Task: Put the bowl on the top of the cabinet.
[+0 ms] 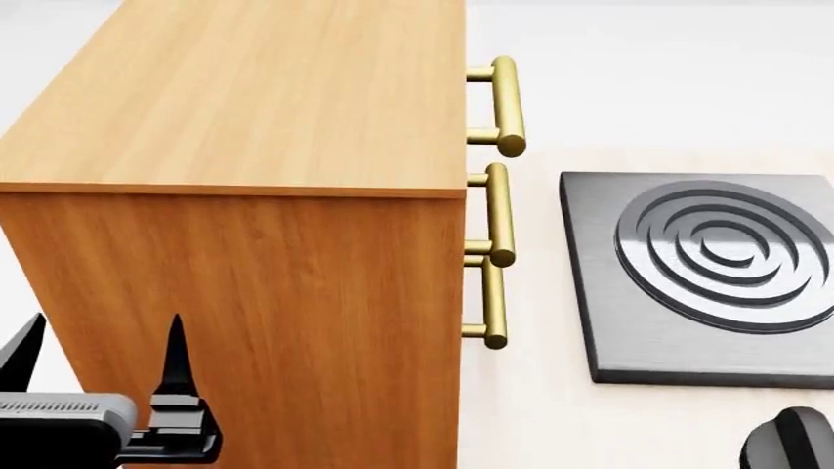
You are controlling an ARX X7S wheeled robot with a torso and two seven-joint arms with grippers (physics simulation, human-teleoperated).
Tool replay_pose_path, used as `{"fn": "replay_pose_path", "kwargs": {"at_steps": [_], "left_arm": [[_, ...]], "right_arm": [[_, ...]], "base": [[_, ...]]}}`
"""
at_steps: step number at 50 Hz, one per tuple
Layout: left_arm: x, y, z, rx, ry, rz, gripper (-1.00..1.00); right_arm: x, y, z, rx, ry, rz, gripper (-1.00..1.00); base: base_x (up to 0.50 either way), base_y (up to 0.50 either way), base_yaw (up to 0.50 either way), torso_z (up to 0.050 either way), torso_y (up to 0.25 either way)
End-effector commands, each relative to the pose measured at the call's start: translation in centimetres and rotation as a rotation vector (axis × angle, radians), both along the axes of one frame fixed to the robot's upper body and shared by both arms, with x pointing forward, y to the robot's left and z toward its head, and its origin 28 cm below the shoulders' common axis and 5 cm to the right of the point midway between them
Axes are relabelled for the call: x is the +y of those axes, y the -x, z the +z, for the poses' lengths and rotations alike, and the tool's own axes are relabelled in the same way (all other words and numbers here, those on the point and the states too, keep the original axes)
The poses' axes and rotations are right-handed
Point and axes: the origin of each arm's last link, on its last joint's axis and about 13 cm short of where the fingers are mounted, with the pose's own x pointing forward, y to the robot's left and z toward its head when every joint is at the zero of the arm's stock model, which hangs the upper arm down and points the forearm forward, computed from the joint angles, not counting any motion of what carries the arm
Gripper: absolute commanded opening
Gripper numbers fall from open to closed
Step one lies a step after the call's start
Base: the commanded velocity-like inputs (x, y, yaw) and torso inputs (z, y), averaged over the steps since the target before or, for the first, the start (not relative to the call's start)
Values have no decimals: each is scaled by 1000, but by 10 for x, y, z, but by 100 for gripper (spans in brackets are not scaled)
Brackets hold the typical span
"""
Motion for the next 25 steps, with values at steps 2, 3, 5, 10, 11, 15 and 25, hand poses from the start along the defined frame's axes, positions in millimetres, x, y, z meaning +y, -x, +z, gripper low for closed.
{"fn": "replay_pose_path", "kwargs": {"at_steps": [2,3,5,10,11,15,25], "left_arm": [[0,0,0,0,-1,0,100],[0,0,0,0,-2,0,100],[0,0,-1,-1,1,-1,100],[0,0,-1,1,-1,-1,100],[0,0,-1,0,-1,-1,100],[-1,0,-1,1,-3,-2,100],[-1,0,-1,1,-4,-3,100]], "right_arm": [[-2,-1,-7,19,-1,-3,100],[-2,-2,-7,19,-3,-4,100],[-2,-2,-10,23,-17,-3,100],[-4,-4,-12,27,-23,-12,100],[-4,-3,-12,28,-23,-12,100],[-4,-4,-13,29,-25,-13,100],[-5,-5,-16,35,-27,-16,100]], "base": [[0,0,0,0,0],[0,0,0,0,0],[0,0,0,0,0],[0,0,0,0,0],[0,0,0,0,0],[0,0,0,0,0],[0,0,0,0,0]]}}
